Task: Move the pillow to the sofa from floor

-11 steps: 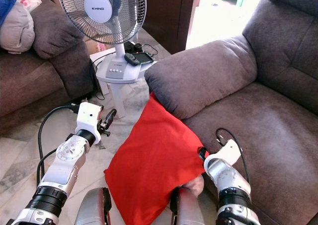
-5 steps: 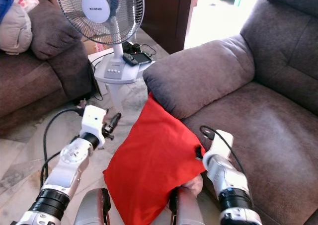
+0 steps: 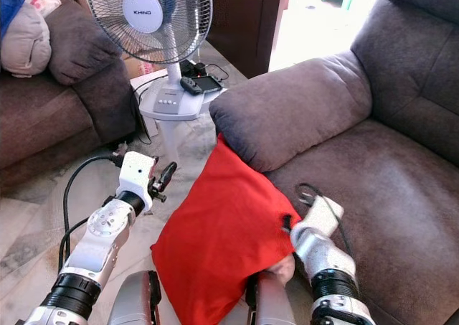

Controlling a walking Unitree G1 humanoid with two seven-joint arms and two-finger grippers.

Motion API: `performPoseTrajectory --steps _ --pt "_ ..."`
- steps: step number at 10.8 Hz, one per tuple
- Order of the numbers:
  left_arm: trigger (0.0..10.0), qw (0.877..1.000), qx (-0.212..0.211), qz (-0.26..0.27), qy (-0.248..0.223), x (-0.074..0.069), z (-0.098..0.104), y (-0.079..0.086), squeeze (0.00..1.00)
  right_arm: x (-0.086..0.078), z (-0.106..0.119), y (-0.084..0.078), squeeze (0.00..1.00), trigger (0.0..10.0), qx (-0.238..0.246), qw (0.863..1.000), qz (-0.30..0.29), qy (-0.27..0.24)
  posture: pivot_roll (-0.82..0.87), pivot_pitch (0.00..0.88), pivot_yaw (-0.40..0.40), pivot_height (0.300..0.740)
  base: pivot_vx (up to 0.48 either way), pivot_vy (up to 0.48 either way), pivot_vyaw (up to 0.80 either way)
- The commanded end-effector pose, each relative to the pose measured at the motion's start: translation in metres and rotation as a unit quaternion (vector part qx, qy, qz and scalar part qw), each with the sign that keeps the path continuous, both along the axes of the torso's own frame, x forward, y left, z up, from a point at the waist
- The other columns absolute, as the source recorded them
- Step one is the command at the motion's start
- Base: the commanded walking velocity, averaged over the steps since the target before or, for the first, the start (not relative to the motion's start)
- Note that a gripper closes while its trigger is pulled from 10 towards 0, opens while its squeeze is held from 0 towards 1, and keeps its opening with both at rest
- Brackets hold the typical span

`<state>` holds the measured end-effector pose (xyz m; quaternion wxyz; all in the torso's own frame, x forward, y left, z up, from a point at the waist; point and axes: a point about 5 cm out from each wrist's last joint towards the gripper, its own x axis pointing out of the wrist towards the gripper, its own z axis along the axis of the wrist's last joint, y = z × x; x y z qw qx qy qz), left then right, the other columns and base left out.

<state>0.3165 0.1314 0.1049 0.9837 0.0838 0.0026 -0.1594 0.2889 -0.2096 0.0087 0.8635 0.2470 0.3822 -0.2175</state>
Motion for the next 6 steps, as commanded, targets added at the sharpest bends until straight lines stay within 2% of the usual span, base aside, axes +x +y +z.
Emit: performPoseTrajectory --steps 1,3,4,6 --pt "10.0 1.000 0.012 -0.005 -0.006 -0.001 0.003 0.000 0.00 -0.003 0.000 -0.006 0.00 10.0 0.001 0.999 -0.039 0.005 0.03 0.039 -0.042 0.570 0.000 0.000 0.00" --pt "10.0 1.000 0.012 -0.007 -0.006 -0.001 0.003 -0.002 0.00 -0.006 0.002 -0.011 0.00 10.0 -0.003 0.997 -0.081 0.011 0.03 0.043 -0.042 0.570 0.000 0.000 0.00" --pt "10.0 1.000 0.011 -0.009 -0.004 -0.002 0.003 -0.004 0.00 -0.005 0.000 -0.003 0.00 10.0 0.024 0.997 -0.072 0.012 0.02 0.045 -0.043 0.570 0.000 0.000 0.00" --pt "10.0 1.000 0.013 -0.011 -0.005 -0.002 0.004 -0.005 0.00 0.000 0.000 0.023 0.00 10.0 0.076 0.996 -0.054 0.011 0.03 0.049 -0.051 0.570 0.000 0.000 0.00"
